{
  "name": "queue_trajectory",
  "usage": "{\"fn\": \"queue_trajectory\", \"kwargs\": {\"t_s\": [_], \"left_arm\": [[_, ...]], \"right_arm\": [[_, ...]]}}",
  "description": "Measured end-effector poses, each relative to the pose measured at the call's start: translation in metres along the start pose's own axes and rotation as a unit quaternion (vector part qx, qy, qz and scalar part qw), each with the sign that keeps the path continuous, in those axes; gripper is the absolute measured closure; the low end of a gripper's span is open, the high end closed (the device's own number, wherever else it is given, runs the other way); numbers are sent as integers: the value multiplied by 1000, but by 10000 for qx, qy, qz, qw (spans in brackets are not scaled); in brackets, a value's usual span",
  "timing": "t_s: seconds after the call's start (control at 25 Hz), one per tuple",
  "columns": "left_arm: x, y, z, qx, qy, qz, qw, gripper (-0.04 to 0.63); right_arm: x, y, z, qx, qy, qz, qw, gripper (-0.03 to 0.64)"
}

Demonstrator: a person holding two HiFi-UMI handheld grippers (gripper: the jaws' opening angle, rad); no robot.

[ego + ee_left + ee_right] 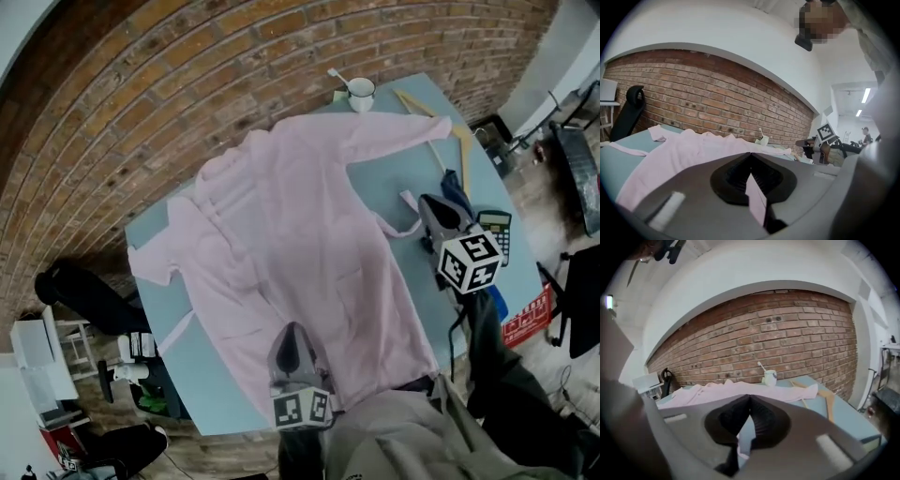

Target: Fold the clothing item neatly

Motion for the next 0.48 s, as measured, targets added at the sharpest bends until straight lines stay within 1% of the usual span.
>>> {"fn": "queue_trajectory", "kwargs": {"t_s": [0.08,0.16,0.2,0.24,0.32,0.4,0.48], "left_arm": [[-21,4,0,32,71,93,9999,588],[-48,8,3,-62,90,223,9997,588],[-63,9,6,-149,72,301,9994,588],[-77,10,9,-224,55,370,9990,588],[-102,7,12,-289,130,458,9985,573],[-122,3,10,-259,276,504,9980,568],[-135,0,9,-231,322,534,9978,568]], "right_arm": [[-20,-8,3,141,160,196,9996,618],[-43,-18,9,95,262,260,9993,618],[-55,-24,14,-40,324,268,9991,591],[-66,-32,19,-220,414,284,9985,551],[-86,-52,31,-627,586,389,9955,508],[-106,-77,38,-1015,699,575,9907,483],[-126,-104,41,-1333,824,758,9847,458]]}}
Point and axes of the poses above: the fingertips, and each gripper's own axes: x backward along the fingers, y to its left, z out of its underside, the point moved 7 cm from there along x, backward along the fingers, and after that the axes turned 9 degrees about x, right-handed, at the moved point
